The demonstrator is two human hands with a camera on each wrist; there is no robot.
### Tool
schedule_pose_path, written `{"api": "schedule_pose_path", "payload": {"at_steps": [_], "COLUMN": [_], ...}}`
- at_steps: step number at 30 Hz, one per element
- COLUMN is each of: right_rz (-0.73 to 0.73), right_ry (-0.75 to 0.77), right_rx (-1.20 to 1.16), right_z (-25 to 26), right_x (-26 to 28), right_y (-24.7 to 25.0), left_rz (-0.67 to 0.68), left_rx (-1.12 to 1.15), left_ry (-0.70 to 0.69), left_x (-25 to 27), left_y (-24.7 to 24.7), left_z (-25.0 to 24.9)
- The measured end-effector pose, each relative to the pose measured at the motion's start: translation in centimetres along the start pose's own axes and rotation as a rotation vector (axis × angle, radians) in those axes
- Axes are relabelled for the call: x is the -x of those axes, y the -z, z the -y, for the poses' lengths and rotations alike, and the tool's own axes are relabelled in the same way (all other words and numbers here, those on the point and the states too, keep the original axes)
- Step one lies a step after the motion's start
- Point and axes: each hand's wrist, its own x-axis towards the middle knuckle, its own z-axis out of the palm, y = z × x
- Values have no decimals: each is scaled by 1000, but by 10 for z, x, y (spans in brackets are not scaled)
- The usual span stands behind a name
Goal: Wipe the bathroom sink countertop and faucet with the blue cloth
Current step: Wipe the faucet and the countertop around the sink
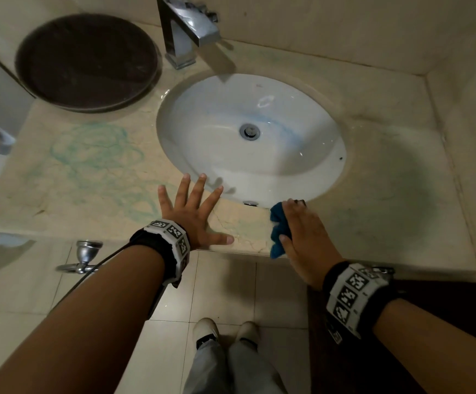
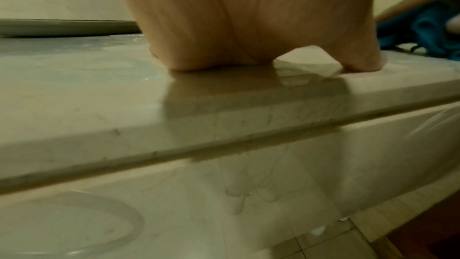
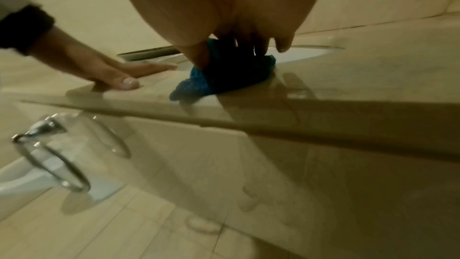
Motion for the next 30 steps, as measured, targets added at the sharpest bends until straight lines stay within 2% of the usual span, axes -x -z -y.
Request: {"api": "schedule_pose_path", "payload": {"at_steps": [5, 17, 22, 27, 30], "right_rz": [101, 84, 39, 4, -34], "right_ry": [49, -49, -137, -274, -335], "right_rx": [57, 53, 46, 38, 11], "right_z": [-3, 27, 57, 85, 100], "right_x": [6, -4, -19, -34, -42], "right_y": [-18, -27, -35, -45, -48], "left_rz": [6, 5, 51, -23, -38], "left_rx": [8, 4, 43, 187, 136], "left_ry": [12, -19, -96, -240, -232], "left_x": [2, 3, 1, 8, 11], "left_y": [2, 2, 5, 11, 17], "left_z": [-1, 1, 8, 46, 88]}}
